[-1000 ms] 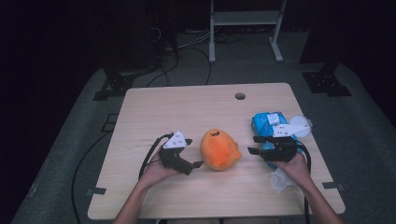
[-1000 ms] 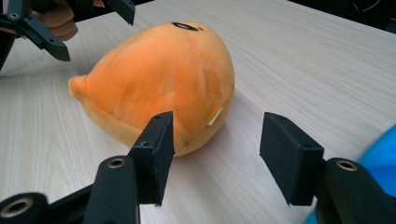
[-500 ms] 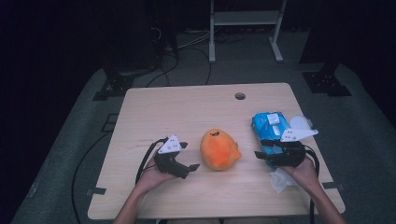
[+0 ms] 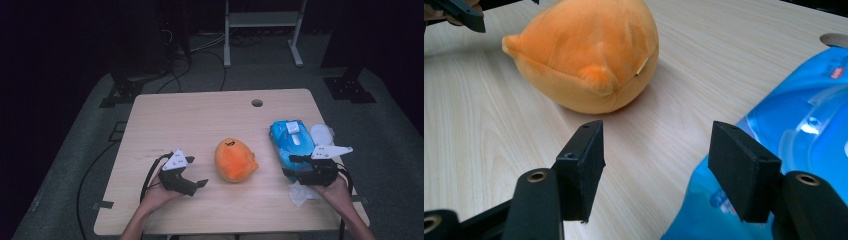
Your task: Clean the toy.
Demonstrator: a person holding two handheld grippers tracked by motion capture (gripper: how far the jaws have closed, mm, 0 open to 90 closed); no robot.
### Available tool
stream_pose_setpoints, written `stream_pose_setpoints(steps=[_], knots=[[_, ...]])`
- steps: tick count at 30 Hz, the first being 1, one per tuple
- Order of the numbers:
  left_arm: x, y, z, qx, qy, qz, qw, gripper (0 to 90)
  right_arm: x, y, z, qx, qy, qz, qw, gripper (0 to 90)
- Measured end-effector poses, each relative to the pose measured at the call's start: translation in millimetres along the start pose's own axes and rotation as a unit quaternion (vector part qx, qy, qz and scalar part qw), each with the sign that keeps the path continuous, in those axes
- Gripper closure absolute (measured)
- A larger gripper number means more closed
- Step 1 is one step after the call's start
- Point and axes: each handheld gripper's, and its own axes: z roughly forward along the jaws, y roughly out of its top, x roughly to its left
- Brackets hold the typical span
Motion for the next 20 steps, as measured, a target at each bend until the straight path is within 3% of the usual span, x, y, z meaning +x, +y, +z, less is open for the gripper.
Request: stream_pose_setpoints(steps=[14, 20], knots=[[-5.3, -12.4, -14.5, -0.011, 0.014, -0.019, 0.9997, 3.9, 4.0, -28.4, -24.7, 0.003, -0.011, 0.012, 0.9999, 35.4], [-9.3, -18.9, -17.2, -0.018, 0.014, -0.027, 0.9994, 2.8, 11.4, -43.0, -32.7, -0.013, -0.020, 0.009, 0.9997, 33.2]])
